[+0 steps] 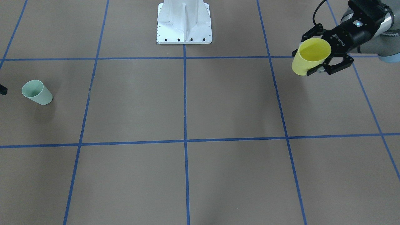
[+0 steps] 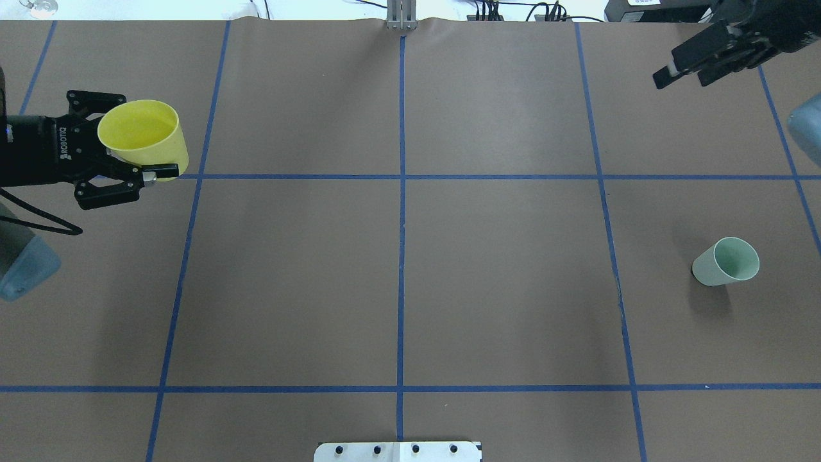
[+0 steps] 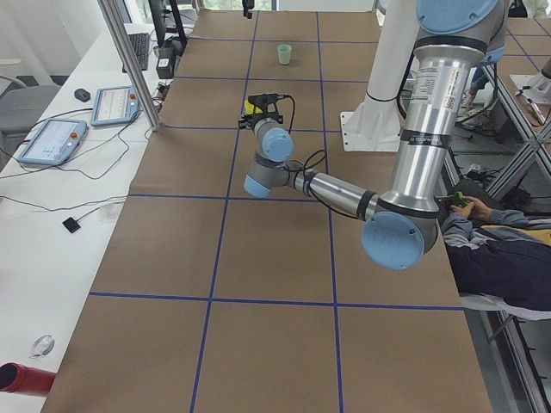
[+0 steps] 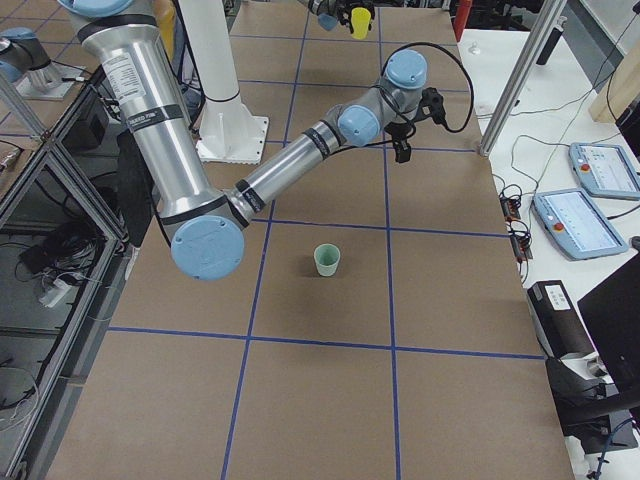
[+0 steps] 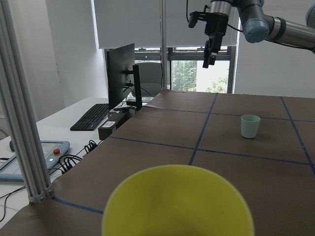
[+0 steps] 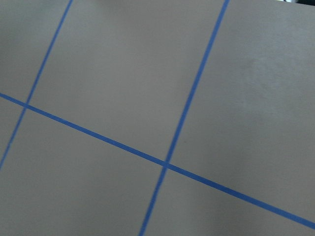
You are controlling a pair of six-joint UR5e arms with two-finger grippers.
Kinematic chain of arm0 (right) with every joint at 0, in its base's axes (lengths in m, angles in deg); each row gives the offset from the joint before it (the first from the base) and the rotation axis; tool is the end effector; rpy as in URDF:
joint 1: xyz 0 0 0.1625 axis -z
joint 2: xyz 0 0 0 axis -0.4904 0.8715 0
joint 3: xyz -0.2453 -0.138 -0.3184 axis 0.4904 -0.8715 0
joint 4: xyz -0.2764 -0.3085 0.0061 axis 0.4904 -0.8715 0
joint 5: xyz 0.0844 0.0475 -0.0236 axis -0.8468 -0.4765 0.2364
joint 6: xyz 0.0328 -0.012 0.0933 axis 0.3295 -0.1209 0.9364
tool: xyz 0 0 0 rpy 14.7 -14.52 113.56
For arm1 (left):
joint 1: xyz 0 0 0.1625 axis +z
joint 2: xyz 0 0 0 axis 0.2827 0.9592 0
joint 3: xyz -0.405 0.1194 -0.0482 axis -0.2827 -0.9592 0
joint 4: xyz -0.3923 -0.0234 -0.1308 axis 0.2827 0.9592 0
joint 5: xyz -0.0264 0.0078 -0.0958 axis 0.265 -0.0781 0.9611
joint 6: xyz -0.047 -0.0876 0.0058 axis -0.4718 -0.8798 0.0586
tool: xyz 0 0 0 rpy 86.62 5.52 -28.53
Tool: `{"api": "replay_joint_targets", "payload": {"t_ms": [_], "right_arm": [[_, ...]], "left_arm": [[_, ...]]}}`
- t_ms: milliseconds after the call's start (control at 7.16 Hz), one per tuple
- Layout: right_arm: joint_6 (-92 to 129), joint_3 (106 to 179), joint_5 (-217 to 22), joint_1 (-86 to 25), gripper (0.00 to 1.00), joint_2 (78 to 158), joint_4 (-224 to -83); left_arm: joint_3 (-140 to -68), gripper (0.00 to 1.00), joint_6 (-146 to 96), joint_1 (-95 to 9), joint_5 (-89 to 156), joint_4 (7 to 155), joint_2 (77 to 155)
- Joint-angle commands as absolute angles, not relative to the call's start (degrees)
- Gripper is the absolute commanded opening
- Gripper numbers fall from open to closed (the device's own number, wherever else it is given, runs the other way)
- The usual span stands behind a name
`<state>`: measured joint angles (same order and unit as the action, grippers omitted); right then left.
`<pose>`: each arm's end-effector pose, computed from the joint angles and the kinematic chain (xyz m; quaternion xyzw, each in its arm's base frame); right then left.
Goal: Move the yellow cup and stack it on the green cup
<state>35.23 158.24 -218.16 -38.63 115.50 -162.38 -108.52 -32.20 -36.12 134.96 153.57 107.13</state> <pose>-0.1643 -0.5482 0.2600 0.1216 -0.5309 -0.0982 0.8329 0.2338 -0.4359 0.3451 0.6288 0.5330 0.3046 0.4772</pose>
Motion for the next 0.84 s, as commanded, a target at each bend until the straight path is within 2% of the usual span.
{"api": "replay_joint_targets", "payload": {"t_ms": [0,279,699], "right_arm": [[50.4,161.1,-211.2,-28.2,1.0,108.7,-162.5],[59.7,161.1,-206.2,-21.0,1.0,102.7,-162.6],[65.3,160.2,-199.2,-11.3,1.0,96.9,-163.4]], "left_arm": [[-108.4,0.03,-29.6,-32.0,134.8,147.8,109.4],[-108.5,0.05,-23.1,-31.7,134.2,140.8,110.6],[-108.5,0.06,-23.0,-25.8,129.9,137.5,112.3]]}}
